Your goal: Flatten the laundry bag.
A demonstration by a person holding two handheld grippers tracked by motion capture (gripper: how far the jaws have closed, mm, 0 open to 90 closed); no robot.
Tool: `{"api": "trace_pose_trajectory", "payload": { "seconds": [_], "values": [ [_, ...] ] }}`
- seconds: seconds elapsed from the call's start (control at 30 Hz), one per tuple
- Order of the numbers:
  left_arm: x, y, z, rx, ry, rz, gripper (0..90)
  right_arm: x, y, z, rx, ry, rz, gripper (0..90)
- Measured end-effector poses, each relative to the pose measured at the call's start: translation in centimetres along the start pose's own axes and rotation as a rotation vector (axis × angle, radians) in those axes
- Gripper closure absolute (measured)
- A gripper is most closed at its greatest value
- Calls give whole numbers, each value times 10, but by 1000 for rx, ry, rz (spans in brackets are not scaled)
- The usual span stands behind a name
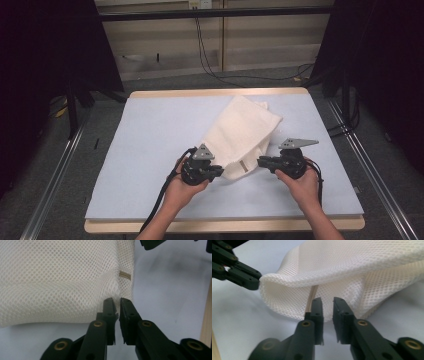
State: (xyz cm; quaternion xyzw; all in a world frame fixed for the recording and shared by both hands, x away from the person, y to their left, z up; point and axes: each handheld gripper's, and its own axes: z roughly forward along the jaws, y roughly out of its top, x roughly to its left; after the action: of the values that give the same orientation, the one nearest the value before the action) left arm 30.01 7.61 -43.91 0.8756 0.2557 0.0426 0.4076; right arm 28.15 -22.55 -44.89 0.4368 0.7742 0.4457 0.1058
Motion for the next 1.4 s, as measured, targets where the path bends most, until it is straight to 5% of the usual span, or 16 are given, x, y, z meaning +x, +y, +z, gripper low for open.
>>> {"api": "trace_pose_trajectory", "payload": {
  "seconds": [0.13,0.2,0.37,0.4,0.43,0.47,0.53,0.6,0.77,0.8,0.83,0.93,1.03,1.2,1.4],
  "values": [
    [10,-1,-10,-28,5,-72,900,-3,-1,-2,-5,-19,-5,705],
    [14,-1,-15,-29,18,-84,900,-4,-1,-4,-4,-43,-5,646],
    [13,-1,-14,-37,-2,-82,900,-7,-5,-3,15,-56,-1,655],
    [12,-1,-13,-38,0,-86,685,-6,-6,-1,29,-54,-9,667],
    [11,-1,-12,-45,-1,-89,685,-6,-6,-1,29,-54,-9,667],
    [9,0,-10,-47,4,-88,521,-5,-6,1,36,-48,-14,671],
    [5,1,-6,-46,7,-77,468,-4,-6,2,41,-43,-21,670],
    [1,3,1,-49,17,-61,268,-3,-6,3,45,-42,-28,669],
    [-5,6,17,-3,60,-21,187,-3,-7,3,45,-46,-27,669],
    [-7,7,20,9,76,-22,292,-3,-7,3,45,-48,-27,669],
    [-8,7,21,35,93,-8,292,-3,-7,3,45,-48,-27,669],
    [-5,9,19,83,69,-41,748,-4,-8,3,52,-58,-33,653],
    [-2,10,16,80,59,-61,822,-7,-10,1,55,-71,-35,619],
    [11,12,-1,33,-9,-185,851,-11,-12,-1,75,-121,-38,520],
    [15,16,-9,40,3,-191,857,-14,-11,17,98,-130,-76,511]
  ]
}}
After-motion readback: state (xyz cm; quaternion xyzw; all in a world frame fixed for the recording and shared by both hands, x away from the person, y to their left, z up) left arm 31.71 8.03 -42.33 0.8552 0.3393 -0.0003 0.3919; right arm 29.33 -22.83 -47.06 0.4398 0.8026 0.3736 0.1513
